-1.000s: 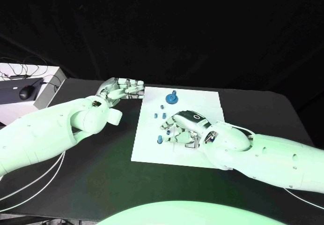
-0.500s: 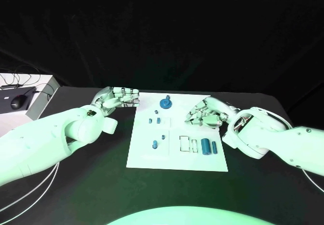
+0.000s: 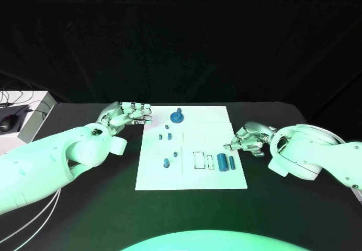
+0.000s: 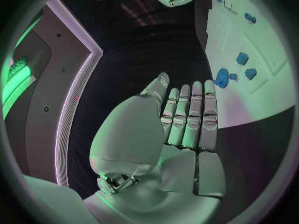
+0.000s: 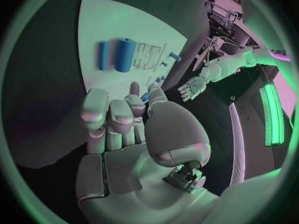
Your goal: Assemble the parts on the task board
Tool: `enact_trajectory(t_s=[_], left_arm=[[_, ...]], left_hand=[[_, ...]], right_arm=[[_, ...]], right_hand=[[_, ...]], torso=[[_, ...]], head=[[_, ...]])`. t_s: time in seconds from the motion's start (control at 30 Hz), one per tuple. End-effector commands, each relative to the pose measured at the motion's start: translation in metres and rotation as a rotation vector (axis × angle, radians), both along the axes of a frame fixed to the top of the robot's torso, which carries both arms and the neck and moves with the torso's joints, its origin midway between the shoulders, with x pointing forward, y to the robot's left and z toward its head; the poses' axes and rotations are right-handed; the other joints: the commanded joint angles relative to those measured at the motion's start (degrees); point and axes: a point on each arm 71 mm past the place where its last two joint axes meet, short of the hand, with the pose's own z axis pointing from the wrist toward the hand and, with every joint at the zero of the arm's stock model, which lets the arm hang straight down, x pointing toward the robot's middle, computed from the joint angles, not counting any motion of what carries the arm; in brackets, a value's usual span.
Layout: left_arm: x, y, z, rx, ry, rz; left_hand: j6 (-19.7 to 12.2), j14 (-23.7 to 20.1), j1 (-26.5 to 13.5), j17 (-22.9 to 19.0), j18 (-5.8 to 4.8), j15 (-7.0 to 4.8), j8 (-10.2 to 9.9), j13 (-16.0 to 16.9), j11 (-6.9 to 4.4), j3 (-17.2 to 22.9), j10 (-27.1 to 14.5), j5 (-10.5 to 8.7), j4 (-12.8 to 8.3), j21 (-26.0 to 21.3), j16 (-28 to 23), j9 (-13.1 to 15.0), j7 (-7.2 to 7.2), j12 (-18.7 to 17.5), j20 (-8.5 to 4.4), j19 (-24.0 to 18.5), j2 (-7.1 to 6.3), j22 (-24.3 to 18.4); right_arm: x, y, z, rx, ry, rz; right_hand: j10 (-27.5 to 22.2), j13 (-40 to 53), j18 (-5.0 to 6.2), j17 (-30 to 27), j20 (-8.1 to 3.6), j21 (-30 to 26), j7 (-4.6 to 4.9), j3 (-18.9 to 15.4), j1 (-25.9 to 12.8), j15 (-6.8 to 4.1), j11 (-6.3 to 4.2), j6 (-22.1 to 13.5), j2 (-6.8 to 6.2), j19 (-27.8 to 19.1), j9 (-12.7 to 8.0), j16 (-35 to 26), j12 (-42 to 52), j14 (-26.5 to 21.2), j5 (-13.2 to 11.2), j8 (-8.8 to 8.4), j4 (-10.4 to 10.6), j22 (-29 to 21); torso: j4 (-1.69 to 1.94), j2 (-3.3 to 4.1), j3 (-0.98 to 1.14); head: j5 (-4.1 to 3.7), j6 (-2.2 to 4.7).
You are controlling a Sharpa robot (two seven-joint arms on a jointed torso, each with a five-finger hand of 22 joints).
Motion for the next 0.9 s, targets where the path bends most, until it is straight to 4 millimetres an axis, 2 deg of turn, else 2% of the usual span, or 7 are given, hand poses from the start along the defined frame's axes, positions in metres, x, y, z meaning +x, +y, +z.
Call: enact_trajectory(t_s=[0.03,0.17,0.33,0.43,0.53,0.7,0.9], left_arm=[[-0.001,-0.003,0.001,-0.013,-0.015,-0.019],[-0.002,-0.004,0.001,-0.014,-0.015,-0.021],[-0.002,-0.005,0.001,-0.015,-0.014,-0.022],[-0.002,-0.005,0.001,-0.013,-0.012,-0.023],[-0.002,-0.004,0.001,-0.007,-0.012,-0.022],[-0.002,-0.004,0.001,-0.001,-0.011,-0.022],[-0.003,-0.003,0.001,0.0,-0.01,-0.024]], left_hand=[[0.1,0.5,-0.3,0.1,-1.06,0.11,0.1,0.0,0.09,0.0,0.3,0.07,0.4,0.3,0.0,0.0,-0.38,-0.3,-0.38,0.0,-0.55,0.1],[0.1,0.5,-0.3,0.1,-1.08,0.11,0.1,0.0,0.11,0.0,0.3,0.05,0.5,0.4,0.0,0.0,-0.36,-0.3,-0.38,0.0,-0.6,0.1],[0.1,0.5,-0.4,0.1,-1.1,0.14,0.1,0.0,0.15,0.0,0.1,0.06,0.6,0.4,0.0,0.0,-0.35,-0.3,-0.38,0.0,-0.68,0.1],[0.1,0.5,-0.4,0.1,-1.1,0.14,0.1,0.0,0.15,0.0,0.1,0.06,0.6,0.4,0.0,0.0,-0.35,-0.3,-0.38,0.0,-0.68,0.1],[0.1,0.6,-0.3,0.1,-1.1,0.13,0.1,0.0,0.19,0.1,0.0,0.21,0.7,0.5,0.0,0.0,-0.35,-0.3,-0.41,0.0,-0.66,0.2],[0.1,0.6,-0.5,0.1,-1.12,0.15,0.1,0.0,0.22,0.0,-0.1,0.2,0.8,0.5,0.0,0.0,-0.36,-0.3,-0.4,-0.1,-0.77,0.2],[0.1,0.6,-0.8,0.1,-1.14,0.19,0.1,0.1,0.28,-0.2,-0.3,0.14,1.0,0.5,-0.1,0.0,-0.34,-0.3,-0.37,-0.1,-0.96,0.3]], right_arm=[[-0.007,-0.006,-0.009,-0.122,0.102,-0.006],[-0.01,-0.006,-0.015,-0.155,0.116,-0.002],[-0.009,0.003,-0.022,-0.162,0.111,0.01],[-0.008,0.011,-0.025,-0.161,0.108,0.02],[-0.007,0.015,-0.027,-0.161,0.108,0.025],[-0.005,0.018,-0.031,-0.165,0.11,0.026],[-0.002,0.021,-0.036,-0.172,0.12,0.03]], right_hand=[[0.7,1.2,-1.16,0.6,-0.45,0.4,-0.16,-0.2,-0.9,-0.21,-0.01,0.3,0.1,3.1,2.6,-0.1,-0.6,0.3,0.1,-1.24,0.6,6.9],[1.1,2.3,-1.31,1.5,-0.4,1.2,-0.35,-0.5,-1.9,-0.26,0.01,1.0,-0.2,3.2,4.9,0.1,-1.3,0.6,0.9,-2.98,0.4,7.0],[1.3,3.0,-1.35,1.9,-0.45,1.6,-0.37,-0.5,-2.5,-0.29,-0.01,1.4,-0.33,3.2,5.7,0.1,-1.3,0.6,1.5,-3.81,0.8,7.1],[1.3,3.1,-1.37,2.0,-0.45,1.8,-0.39,-0.5,-2.8,-0.29,-0.02,1.5,-0.26,3.1,5.9,0.2,-1.3,0.7,1.9,-3.95,1.1,7.1],[1.5,3.5,-1.38,2.3,-0.47,2.0,-0.43,-0.3,-2.8,-0.31,-0.05,1.6,-0.32,3.0,7.0,0.2,-1.6,0.7,2.3,-4.48,1.2,7.1],[1.5,3.5,-1.39,2.4,-0.48,2.1,-0.47,-0.3,-2.8,-0.32,-0.07,1.7,-0.38,3.0,7.2,0.2,-1.7,0.7,3.1,-4.49,1.2,7.1],[1.4,3.5,-1.42,2.4,-0.49,2.2,-0.5,-0.5,-3.2,-0.33,-0.08,1.7,-0.63,3.0,7.8,0.1,-1.9,0.7,2.4,-4.49,1.2,7.1]], torso=[[-0.26,-0.2,-0.07],[-0.4,-0.32,-0.24],[-0.47,-0.36,-0.37],[-0.34,-0.4,-0.49],[-0.33,-0.32,-0.52],[-0.48,-0.31,-0.59],[-0.44,-0.29,-0.47]], head=[[-0.24,-0.15],[-0.42,-0.33],[-0.47,-0.32],[-0.42,-0.42],[-0.34,-0.31],[-0.2,-0.44],[-0.13,-0.65]])
